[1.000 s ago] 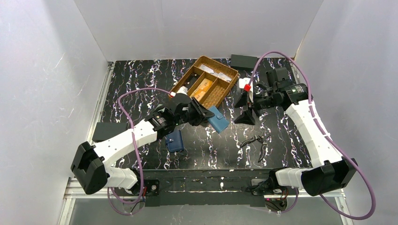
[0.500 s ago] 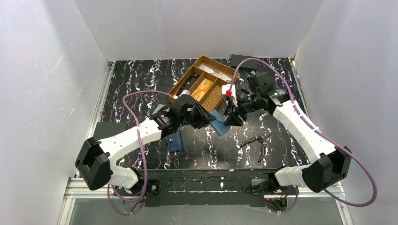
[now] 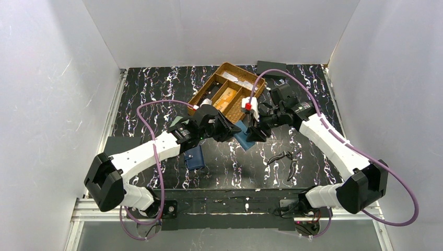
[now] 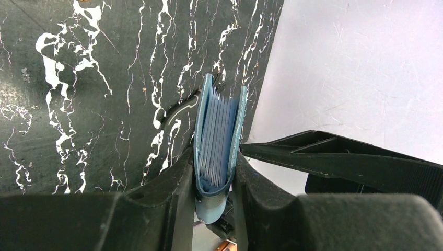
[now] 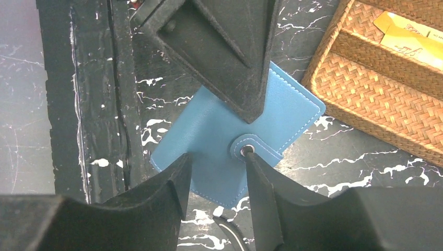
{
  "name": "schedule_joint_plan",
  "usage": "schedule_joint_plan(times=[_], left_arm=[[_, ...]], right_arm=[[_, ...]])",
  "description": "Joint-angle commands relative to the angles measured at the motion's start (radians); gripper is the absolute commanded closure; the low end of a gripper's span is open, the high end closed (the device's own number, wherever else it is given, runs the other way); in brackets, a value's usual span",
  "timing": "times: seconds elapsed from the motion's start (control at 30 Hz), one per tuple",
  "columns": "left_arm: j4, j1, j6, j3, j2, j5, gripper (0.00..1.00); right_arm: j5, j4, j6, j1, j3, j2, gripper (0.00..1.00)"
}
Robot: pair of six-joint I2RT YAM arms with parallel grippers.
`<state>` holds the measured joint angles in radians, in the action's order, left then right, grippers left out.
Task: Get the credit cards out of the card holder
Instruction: Open the card holder at the center of the board.
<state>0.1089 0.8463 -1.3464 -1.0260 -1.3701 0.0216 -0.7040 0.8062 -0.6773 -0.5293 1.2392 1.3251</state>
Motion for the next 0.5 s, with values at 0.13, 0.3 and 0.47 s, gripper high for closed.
schedule_joint_plan(times=[0.13, 0.3, 0.47], left_arm=[[-0.09, 0.008, -0.033, -0.031, 0.003, 0.033, 1.0], [-0.095, 0.009, -0.034, -0.031, 0.006, 0.036, 1.0], [-0.103, 0.009, -0.039, -0.031, 0.004, 0.042, 1.0]], right_arm=[[0.045, -0.079, 0.051, -0.017, 0.015, 0.024, 0.55], [0.089, -0.103, 0.072, -0.018, 0.017, 0.031, 0.61], [0.095, -0.118, 0.089, -0.02, 0.025, 0.039, 0.68]])
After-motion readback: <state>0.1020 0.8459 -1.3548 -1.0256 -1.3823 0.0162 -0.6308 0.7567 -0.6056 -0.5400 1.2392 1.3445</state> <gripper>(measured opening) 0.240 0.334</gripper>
